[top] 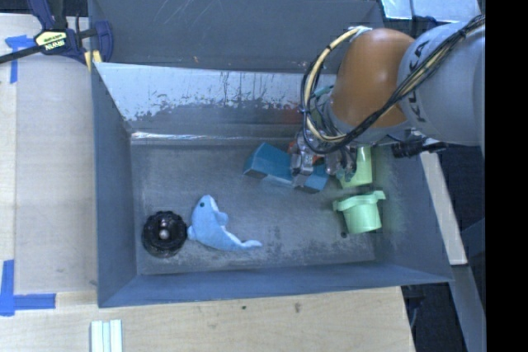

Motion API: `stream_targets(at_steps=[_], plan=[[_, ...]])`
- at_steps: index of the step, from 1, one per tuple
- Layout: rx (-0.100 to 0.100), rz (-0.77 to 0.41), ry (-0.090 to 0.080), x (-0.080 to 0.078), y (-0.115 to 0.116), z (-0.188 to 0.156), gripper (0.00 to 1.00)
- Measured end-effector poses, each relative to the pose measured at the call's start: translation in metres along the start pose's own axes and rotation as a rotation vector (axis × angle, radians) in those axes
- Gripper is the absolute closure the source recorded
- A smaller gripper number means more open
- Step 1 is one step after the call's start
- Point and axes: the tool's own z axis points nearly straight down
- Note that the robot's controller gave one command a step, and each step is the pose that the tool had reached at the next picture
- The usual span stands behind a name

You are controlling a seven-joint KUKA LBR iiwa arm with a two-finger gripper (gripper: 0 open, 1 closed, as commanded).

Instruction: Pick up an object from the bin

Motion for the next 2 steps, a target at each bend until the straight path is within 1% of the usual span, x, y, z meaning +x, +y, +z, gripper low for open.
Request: stream_targets(at_steps=[1, 2], plan=[[0.0, 0.0, -0.005, -0.002, 0.0, -0.013, 1.0], [0.0, 0.001, -0.002, -0.001, -0.001, -0.028, 1.0]])
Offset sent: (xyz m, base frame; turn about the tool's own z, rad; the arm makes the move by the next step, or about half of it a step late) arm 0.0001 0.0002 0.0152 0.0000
